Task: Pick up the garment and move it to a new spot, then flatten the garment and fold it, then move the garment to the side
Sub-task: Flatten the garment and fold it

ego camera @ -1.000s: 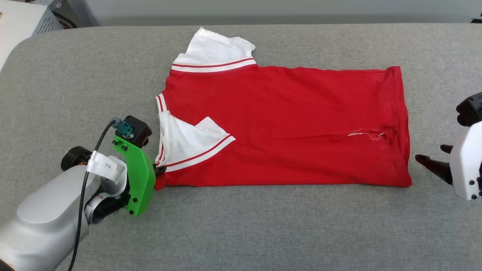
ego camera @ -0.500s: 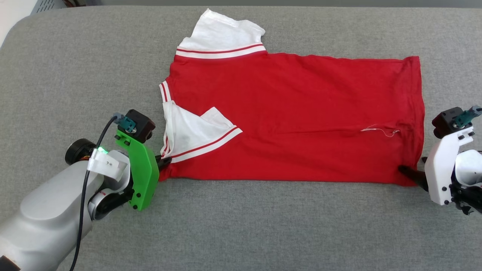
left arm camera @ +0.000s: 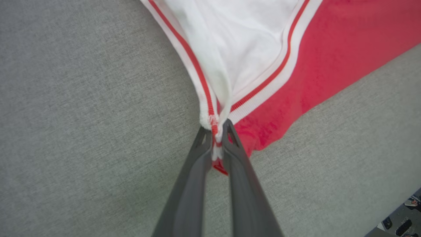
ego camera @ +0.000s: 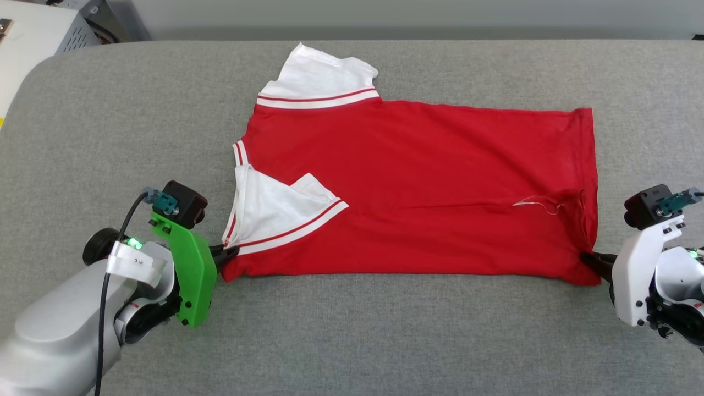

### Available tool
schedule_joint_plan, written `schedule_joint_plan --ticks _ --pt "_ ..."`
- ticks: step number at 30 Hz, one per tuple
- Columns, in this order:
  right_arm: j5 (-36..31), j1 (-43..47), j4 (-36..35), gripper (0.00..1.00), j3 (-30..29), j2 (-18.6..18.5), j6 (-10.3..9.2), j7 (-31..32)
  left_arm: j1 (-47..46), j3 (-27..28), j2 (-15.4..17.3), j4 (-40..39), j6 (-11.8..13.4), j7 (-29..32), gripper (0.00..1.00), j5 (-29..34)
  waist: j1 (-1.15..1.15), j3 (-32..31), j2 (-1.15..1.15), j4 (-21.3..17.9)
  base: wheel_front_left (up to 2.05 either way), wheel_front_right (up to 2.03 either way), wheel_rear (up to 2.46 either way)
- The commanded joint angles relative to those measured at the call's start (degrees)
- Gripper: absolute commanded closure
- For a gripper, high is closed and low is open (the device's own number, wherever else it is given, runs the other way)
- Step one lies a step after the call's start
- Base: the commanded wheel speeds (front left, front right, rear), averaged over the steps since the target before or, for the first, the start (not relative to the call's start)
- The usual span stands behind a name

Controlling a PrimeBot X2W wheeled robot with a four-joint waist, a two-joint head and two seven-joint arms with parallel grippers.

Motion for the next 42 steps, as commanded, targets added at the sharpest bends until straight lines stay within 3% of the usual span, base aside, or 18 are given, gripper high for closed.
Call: schedule_joint_plan --ticks 1,8,20,26,33,34,42 --pt "0.54 1.52 -0.97 1.00 0.03 -0.84 0.02 -0.92 1.06 0.42 0.81 -0.74 -0.10 -0.44 1.00 -1.15 0.00 -2.19 0.00 -0.38 0.00 0.00 0.00" --pt "1.92 5.78 -7.41 1.00 -2.17 -4.51 0.02 -2.85 4.36 0.64 4.39 -6.38 1.43 0.23 1.00 -3.30 0.00 -5.26 0.00 -0.52 0.00 0.00 0.00" --pt "2.45 19.15 -14.88 1.00 -11.39 -7.83 0.02 -0.25 13.15 -0.50 10.49 -19.81 8.33 0.08 1.00 -5.95 0.00 -6.20 0.00 -1.10 0.00 0.00 0.00" --pt "0.66 21.92 -14.80 1.00 -15.32 -4.83 0.02 1.44 15.12 -0.53 9.86 -20.19 10.18 -1.17 1.00 -6.83 0.00 -3.98 0.00 -1.61 0.00 0.00 0.00" --pt "-2.83 21.88 -7.58 1.00 -16.49 1.03 0.02 1.86 15.43 -1.06 6.62 -13.35 9.38 -1.87 1.00 -7.31 0.00 -2.31 0.00 -1.39 0.00 0.00 0.00" --pt "-3.35 22.05 -6.93 0.00 -16.53 2.03 0.02 0.95 15.40 -0.93 6.09 -12.31 9.54 -3.09 0.00 -6.65 0.00 -2.92 0.00 -1.35 0.00 0.00 0.00" --pt "-9.65 23.09 -10.08 0.00 -21.96 4.23 0.02 -9.77 14.97 1.20 8.89 -15.32 11.29 -7.91 0.00 -4.32 0.00 -6.69 0.00 -1.28 0.00 0.00 0.00"
